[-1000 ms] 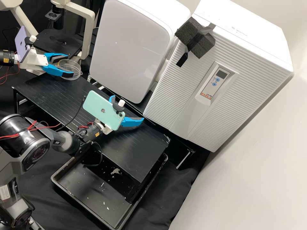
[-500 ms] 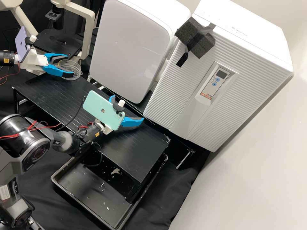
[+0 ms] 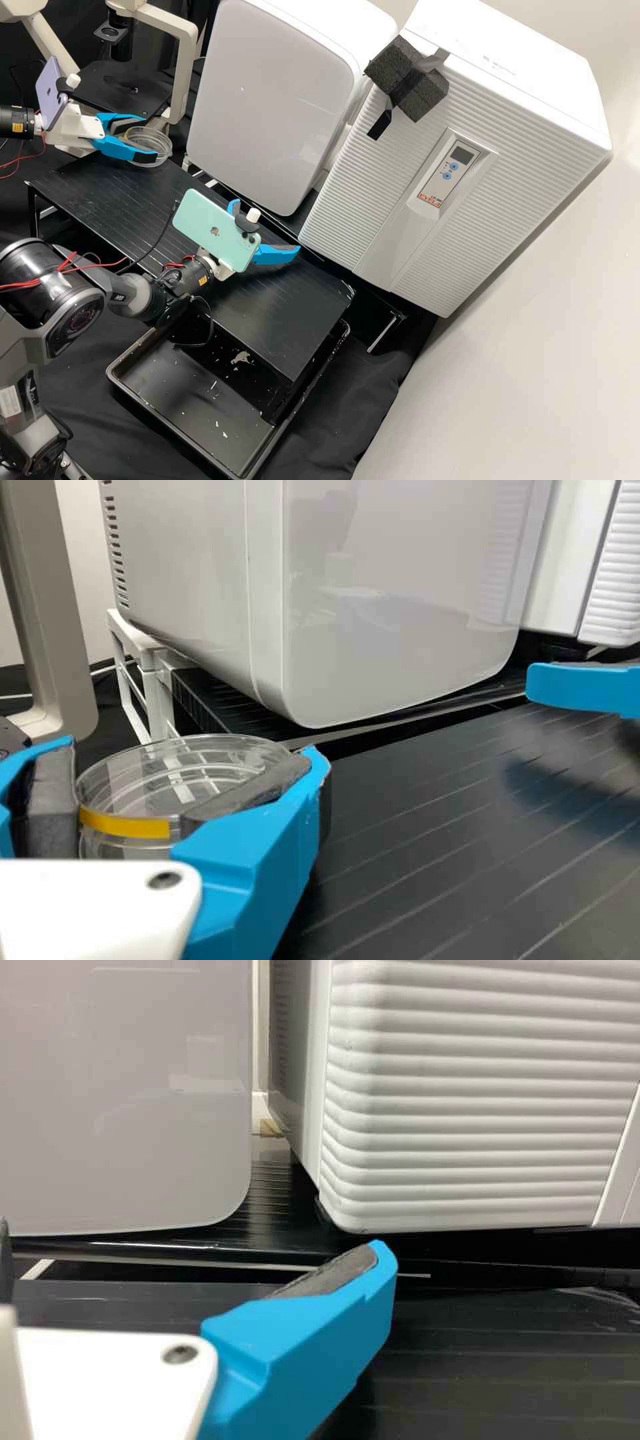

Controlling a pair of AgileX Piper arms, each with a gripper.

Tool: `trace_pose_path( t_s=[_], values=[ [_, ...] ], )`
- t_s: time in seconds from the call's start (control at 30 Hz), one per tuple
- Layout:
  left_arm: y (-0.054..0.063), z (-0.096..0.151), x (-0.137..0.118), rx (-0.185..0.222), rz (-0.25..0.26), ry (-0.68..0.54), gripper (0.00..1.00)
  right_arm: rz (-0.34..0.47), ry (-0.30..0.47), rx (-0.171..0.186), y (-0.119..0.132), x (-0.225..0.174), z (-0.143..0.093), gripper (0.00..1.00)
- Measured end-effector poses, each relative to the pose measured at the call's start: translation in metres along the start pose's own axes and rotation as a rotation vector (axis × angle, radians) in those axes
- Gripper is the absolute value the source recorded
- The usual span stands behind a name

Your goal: Place the petri dish on the bench

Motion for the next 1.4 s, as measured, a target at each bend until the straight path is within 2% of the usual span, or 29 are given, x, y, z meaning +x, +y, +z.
trace_pose_path(
  t_s=[0.93, 0.97, 1.4],
  values=[
    [-0.009, 0.000, -0.008, -0.018, -0.004, -0.009, 0.00, 0.000, 0.000, 0.000, 0.000, 0.000, 0.000, 1.00],
    [-0.009, 0.000, -0.008, -0.018, -0.002, -0.010, 1.00, 0.000, 0.000, 0.000, 0.000, 0.000, 0.000, 1.00],
    [-0.011, 0.001, -0.011, -0.021, -0.010, -0.008, 1.00, 0.000, 0.000, 0.000, 0.000, 0.000, 0.000, 1.00]
  ],
)
